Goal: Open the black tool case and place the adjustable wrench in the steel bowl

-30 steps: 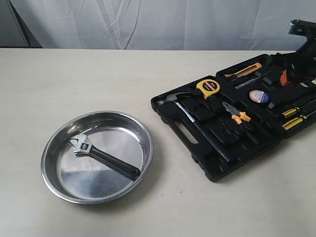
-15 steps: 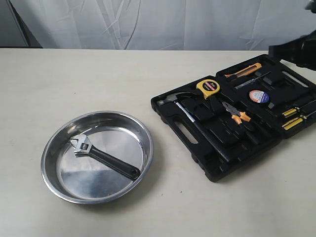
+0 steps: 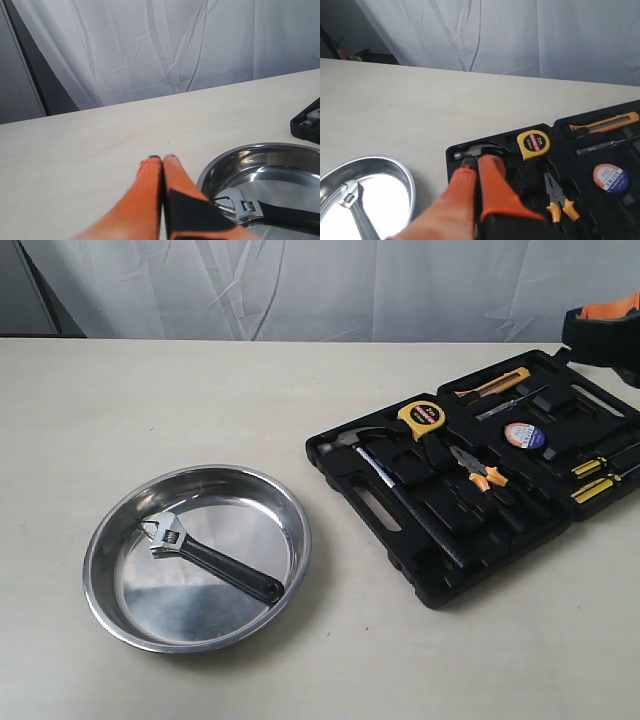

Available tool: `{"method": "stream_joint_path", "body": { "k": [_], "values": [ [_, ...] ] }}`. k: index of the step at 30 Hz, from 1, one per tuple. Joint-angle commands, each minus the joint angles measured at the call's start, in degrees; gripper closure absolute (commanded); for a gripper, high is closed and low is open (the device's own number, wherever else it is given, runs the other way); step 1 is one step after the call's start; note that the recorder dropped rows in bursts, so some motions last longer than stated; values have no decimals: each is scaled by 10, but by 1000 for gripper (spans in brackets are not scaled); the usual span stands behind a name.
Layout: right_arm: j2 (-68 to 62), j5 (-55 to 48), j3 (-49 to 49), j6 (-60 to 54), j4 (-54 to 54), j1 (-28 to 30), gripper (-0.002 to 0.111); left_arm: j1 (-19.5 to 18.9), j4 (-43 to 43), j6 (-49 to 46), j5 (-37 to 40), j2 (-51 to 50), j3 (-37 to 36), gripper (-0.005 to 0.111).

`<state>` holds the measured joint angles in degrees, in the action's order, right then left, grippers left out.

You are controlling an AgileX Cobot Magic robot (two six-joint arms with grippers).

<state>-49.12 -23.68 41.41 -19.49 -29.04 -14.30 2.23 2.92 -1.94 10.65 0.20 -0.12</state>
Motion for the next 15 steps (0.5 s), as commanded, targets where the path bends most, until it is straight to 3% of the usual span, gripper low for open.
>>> {"method": "stream_joint_path", "body": {
  "k": [1, 9, 15],
  "values": [
    [40, -13, -4, 0, 0, -1, 109, 2, -2, 2, -3, -2, 1, 106],
    [137, -1, -25, -1, 17, -2, 109, 2, -2, 2, -3, -2, 1, 106],
    [291, 78, -168, -20, 22, 4, 109, 2, -2, 2, -3, -2, 1, 106]
  ]
}}
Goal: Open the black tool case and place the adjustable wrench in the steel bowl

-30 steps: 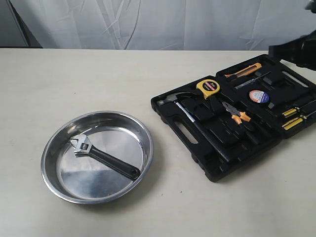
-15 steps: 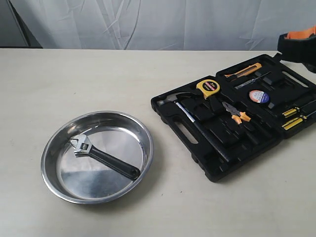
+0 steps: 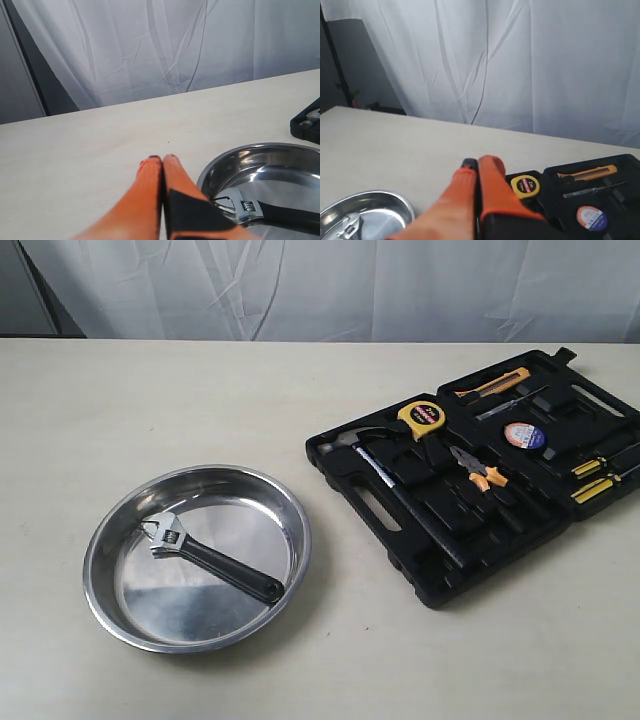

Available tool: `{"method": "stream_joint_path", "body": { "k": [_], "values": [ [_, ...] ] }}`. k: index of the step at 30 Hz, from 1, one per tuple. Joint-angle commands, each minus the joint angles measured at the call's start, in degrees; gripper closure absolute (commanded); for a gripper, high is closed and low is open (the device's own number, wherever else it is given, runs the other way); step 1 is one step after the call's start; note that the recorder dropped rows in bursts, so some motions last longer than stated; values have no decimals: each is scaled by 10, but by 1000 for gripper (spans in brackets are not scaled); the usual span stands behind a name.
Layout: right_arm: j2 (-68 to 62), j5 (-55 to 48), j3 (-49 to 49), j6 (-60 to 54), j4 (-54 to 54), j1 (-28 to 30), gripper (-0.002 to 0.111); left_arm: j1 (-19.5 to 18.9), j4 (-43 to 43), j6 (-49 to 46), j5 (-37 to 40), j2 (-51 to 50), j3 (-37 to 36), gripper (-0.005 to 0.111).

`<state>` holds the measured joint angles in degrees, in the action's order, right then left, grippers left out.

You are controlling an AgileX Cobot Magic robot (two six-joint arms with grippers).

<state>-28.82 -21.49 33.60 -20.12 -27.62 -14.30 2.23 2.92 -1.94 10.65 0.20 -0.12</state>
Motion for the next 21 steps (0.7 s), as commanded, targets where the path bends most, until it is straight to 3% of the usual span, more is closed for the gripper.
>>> {"method": "stream_joint_path", "body": {
  "k": [1, 10, 21],
  "values": [
    [117, 74, -122, -13, 8, 10, 109, 2, -2, 2, -3, -2, 1, 106],
    [288, 155, -311, -13, 4, 77, 109, 2, -2, 2, -3, -2, 1, 106],
    [288, 173, -336, -13, 1, 86, 109, 2, -2, 2, -3, -2, 1, 106]
  ]
}}
